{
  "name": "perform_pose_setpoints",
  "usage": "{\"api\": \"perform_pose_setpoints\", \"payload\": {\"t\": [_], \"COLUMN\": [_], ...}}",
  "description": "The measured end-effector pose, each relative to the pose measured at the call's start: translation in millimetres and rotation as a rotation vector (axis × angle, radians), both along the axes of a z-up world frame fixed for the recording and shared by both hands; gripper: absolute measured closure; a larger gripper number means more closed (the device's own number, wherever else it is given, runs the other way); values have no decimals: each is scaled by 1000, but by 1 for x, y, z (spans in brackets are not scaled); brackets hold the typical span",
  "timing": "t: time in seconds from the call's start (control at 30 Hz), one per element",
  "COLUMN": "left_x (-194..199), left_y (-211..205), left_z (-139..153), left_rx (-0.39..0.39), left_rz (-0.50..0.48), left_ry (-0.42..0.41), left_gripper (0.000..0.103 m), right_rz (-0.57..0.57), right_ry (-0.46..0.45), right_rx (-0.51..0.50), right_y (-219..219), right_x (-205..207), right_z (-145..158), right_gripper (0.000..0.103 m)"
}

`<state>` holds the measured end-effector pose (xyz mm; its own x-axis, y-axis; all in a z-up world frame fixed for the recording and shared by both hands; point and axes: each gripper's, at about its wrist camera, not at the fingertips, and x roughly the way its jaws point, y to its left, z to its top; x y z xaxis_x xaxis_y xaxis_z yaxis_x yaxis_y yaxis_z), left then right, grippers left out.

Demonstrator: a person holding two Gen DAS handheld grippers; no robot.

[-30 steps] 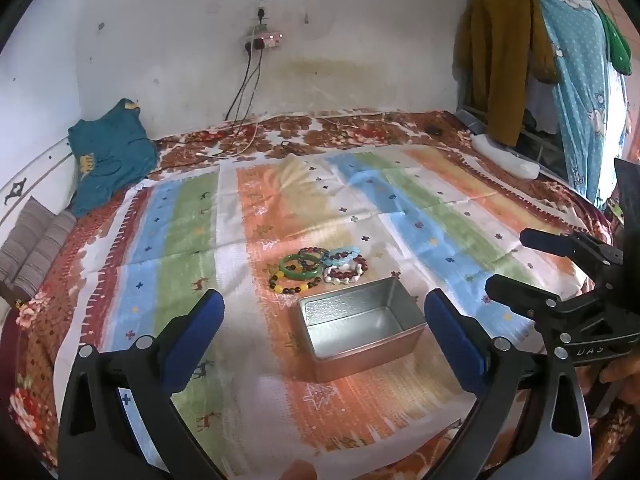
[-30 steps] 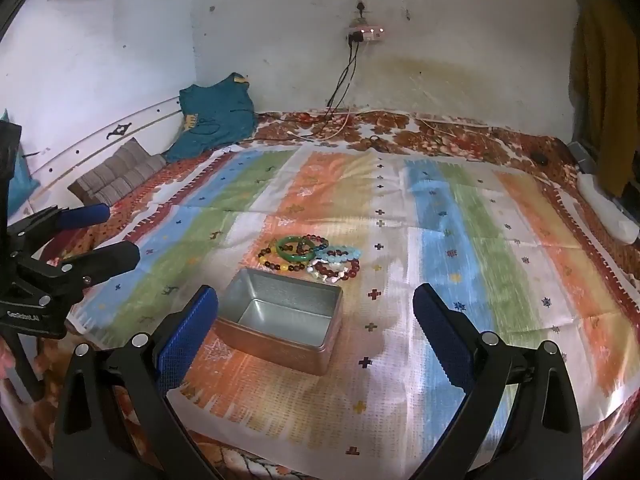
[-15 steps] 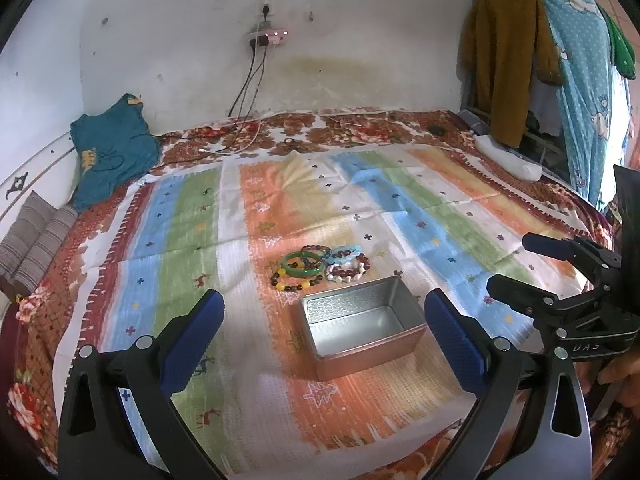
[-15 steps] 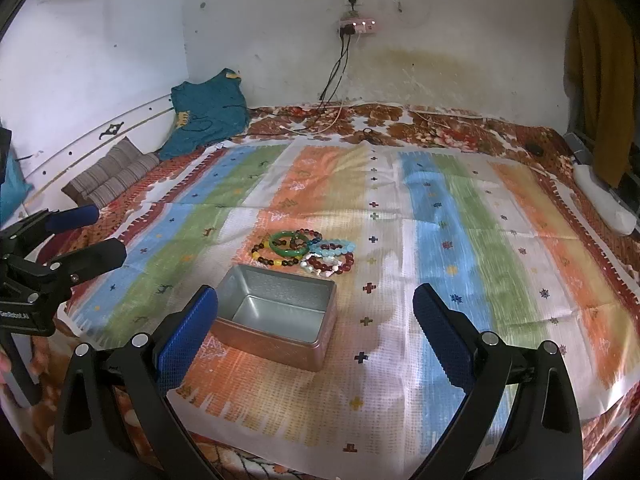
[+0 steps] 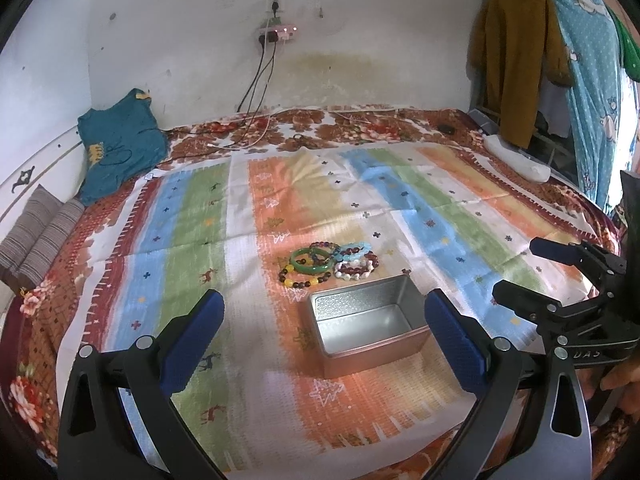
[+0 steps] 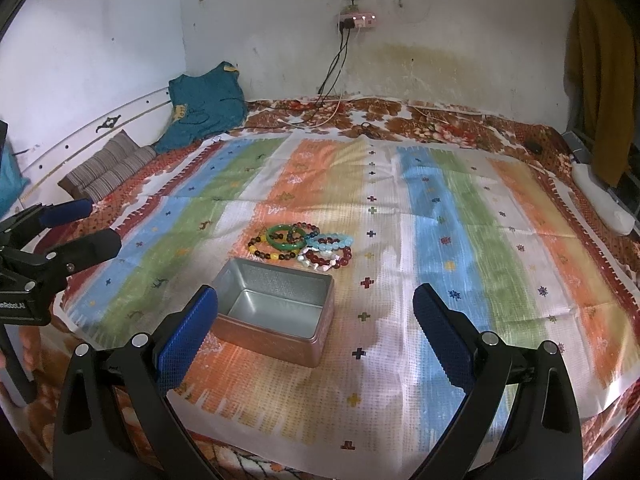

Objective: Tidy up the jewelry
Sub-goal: 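Move both tools toward the bracelet pile beside the silver tin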

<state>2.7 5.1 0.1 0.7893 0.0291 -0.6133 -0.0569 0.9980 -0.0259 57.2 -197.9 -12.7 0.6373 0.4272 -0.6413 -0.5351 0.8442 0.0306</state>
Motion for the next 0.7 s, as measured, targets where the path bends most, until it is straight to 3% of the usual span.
{"api": "perform_pose_setpoints", "payload": {"t": [0.47, 0.7], "left_x": [13, 31], "left_y": [16, 17], "left_z": [-7, -11], "left_rx": [-78, -49], "left_rz": [17, 28], "left_ry": [44, 80], "left_gripper": [5, 5], "right_rz": [-35, -55], "right_ry": [22, 43], "right_rx": [-30, -43], "right_y": [4, 8], "right_x": [10, 26], "right_z": [-4, -4], "right_gripper": [4, 4]}}
